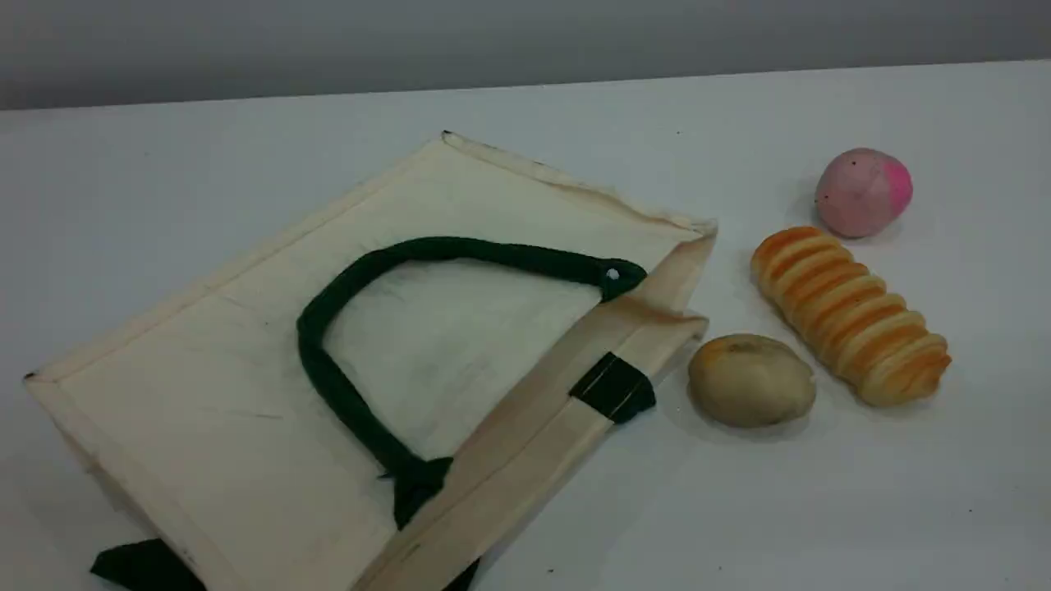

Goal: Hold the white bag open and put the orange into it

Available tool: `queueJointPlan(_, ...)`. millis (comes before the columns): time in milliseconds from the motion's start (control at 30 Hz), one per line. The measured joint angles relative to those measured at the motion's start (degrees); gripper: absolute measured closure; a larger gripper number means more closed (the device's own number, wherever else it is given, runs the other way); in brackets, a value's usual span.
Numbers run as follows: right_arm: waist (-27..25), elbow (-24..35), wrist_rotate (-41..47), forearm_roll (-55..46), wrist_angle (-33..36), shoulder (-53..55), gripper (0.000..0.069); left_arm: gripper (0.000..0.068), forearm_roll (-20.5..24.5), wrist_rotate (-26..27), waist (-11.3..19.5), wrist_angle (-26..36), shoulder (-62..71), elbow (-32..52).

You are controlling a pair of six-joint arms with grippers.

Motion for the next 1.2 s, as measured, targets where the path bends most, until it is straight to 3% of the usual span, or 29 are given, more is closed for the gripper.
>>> queueJointPlan(400, 0.0, 1.0, 1.4, -2.5, 0.4, 0.0, 0.0603, 0.0682, -0.2, -0.1, 0.0, -8.1, -8.0, 12.8)
queueJointPlan(733, -0.8, 1.0, 1.4, -2.5, 0.4, 0.0, 0.0593, 0.0673, -0.1, -0.1, 0.0, -8.6, -8.0, 12.9)
queueJointPlan(833, -5.3, 1.0, 1.4, -2.5, 0.4, 0.0, 0.0588, 0.0668, -0.1, -0.1, 0.0, -8.6, -8.0, 12.9)
queueJointPlan(1067, -21.3, 1.0, 1.4, -2.5, 0.4, 0.0, 0.0579, 0.066, -0.1, -0.1, 0.0, -8.6, -8.0, 12.9)
queueJointPlan(1200, -27.0, 1.0, 1.3, -2.4, 0.4, 0.0, 0.0573, 0.0657, -0.1, -0.1, 3.6, -8.5, -8.0, 12.9)
